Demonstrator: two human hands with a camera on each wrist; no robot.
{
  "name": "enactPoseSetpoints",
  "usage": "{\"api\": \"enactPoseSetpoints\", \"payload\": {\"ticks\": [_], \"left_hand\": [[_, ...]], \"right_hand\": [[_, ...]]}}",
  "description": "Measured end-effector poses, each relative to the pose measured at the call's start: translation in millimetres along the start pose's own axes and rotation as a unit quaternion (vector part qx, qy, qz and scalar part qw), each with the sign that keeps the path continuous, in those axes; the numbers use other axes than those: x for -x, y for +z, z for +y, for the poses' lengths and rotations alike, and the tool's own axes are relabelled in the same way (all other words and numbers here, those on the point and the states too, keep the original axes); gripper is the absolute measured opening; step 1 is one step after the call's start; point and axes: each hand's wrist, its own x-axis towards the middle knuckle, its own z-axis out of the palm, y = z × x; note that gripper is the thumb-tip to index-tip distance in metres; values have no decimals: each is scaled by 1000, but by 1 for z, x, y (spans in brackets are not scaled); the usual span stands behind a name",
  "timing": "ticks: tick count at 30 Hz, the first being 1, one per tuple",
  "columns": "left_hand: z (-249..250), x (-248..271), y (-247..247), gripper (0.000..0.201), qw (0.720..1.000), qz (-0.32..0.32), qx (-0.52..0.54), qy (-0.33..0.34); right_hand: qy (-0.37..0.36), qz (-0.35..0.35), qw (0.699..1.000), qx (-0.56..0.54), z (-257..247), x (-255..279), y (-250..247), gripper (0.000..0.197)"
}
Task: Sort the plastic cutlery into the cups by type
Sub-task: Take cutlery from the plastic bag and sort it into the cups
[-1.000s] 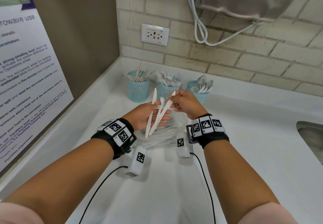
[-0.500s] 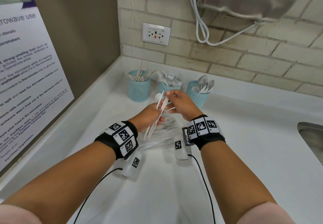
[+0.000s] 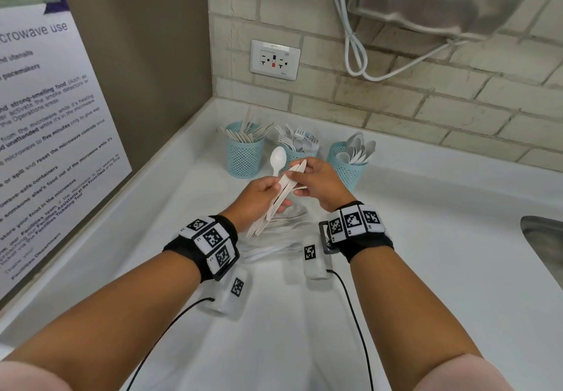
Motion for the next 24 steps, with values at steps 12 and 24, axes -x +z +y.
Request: {"api": "enactPoseSetpoints", "payload": {"ticks": [12,24], "left_hand": [[-1,-1,-10,27,990,15,140,-17],[-2,0,-9,22,993,7,111,-29]], "right_hand": [[21,-14,999,-44,3,-2,-4,15],[21,-6,998,-63,4,-5,-1,17]]}}
